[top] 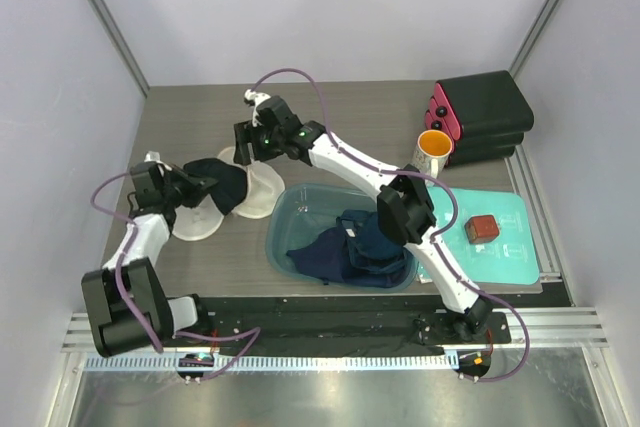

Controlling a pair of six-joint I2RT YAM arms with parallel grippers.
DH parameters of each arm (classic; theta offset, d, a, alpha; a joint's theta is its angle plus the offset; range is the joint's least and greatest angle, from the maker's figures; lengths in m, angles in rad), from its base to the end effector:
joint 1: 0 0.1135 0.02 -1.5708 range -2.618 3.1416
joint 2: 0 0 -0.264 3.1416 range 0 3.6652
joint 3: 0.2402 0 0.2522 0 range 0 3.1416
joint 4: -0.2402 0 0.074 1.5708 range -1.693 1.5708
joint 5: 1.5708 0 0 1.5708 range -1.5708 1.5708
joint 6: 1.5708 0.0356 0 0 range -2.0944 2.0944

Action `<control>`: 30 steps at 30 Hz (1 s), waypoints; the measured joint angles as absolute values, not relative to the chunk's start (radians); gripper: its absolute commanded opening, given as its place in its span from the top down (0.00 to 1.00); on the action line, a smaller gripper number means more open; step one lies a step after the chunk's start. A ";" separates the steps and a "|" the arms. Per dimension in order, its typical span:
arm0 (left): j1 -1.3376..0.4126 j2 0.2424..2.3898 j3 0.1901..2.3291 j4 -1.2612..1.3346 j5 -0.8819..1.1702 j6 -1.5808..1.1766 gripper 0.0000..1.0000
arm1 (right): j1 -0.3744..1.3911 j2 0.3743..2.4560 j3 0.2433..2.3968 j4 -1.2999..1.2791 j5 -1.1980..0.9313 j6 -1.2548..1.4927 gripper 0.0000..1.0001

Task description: Place the bra in the laundry bag and zip it closed

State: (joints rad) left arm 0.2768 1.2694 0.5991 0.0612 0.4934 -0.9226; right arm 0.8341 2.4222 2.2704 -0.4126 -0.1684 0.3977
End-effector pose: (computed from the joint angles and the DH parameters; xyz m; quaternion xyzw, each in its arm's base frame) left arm 0.2521 0.0541 0.2002 -0.3920 0.7735 -0.3477 0.3566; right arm 0.3731 0.4203 0.2514 -0.2286 0.8435 0.3377 0.3497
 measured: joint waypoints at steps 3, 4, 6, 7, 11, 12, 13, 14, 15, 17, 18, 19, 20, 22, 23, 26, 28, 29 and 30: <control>0.277 1.155 0.610 -0.062 0.412 -0.880 1.00 | 0.833 2.416 2.266 -0.443 -0.163 0.372 0.06; 0.277 1.116 0.622 -0.096 0.393 -0.868 1.00 | 0.830 2.411 2.263 -0.451 -0.164 0.365 0.01; 0.277 1.037 0.671 -0.161 0.366 -0.834 1.00 | 0.825 2.398 2.260 -0.471 -0.171 0.350 0.00; 0.277 1.004 0.708 -0.184 0.365 -0.820 1.00 | 0.822 2.387 2.258 -0.480 -0.181 0.344 0.00; 0.278 0.952 0.790 -0.170 0.435 -0.784 1.00 | 0.793 2.316 2.235 -0.506 -0.281 0.334 0.00; 0.278 0.950 0.795 -0.144 0.477 -0.779 1.00 | 0.784 2.293 2.222 -0.502 -0.309 0.333 0.00; 0.278 0.953 0.796 -0.118 0.521 -0.778 1.00 | 0.768 2.257 2.197 -0.503 -0.345 0.329 0.00; 0.278 0.960 0.796 -0.095 0.564 -0.778 1.00 | 0.749 2.218 2.172 -0.505 -0.379 0.326 0.00; 0.278 0.972 0.796 -0.072 0.604 -0.779 1.00 | 0.728 2.181 2.148 -0.504 -0.408 0.320 0.00; 0.277 1.003 0.794 -0.009 0.681 -0.797 1.00 | 0.685 2.095 2.087 -0.503 -0.463 0.307 0.00; 0.277 1.022 0.786 0.048 0.720 -0.816 1.00 | 0.660 2.047 2.050 -0.495 -0.498 0.297 0.00; 0.277 1.039 0.771 0.116 0.754 -0.850 1.00 | 0.636 1.995 2.010 -0.488 -0.532 0.287 0.00; 0.277 1.056 0.751 0.192 0.791 -0.894 1.00 | 0.618 1.961 1.987 -0.487 -0.558 0.282 0.00; 0.270 1.090 0.714 0.351 0.852 -0.978 1.00 | 0.582 1.900 1.952 -0.476 -0.620 0.270 0.00; 0.265 1.105 0.703 0.409 0.873 -1.011 1.00 | 0.575 1.882 1.940 -0.463 -0.653 0.267 0.00; 0.229 1.145 0.689 0.588 0.946 -1.107 1.00 | 0.585 1.853 1.894 -0.411 -0.747 0.266 0.00; 0.197 1.148 0.689 0.671 0.981 -1.146 1.00 | 0.597 1.850 1.853 -0.378 -0.792 0.270 0.00; 0.184 1.146 0.689 0.708 0.999 -1.155 1.00 | 0.603 1.850 1.819 -0.356 -0.815 0.278 0.00; 0.170 1.144 0.689 0.740 1.016 -1.167 1.00 | 0.607 1.850 1.800 -0.345 -0.828 0.286 0.00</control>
State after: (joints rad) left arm 0.1696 1.1439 0.6888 0.7399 1.0161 -1.1671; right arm 0.6071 1.8496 1.7996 -0.3454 -0.8284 0.2863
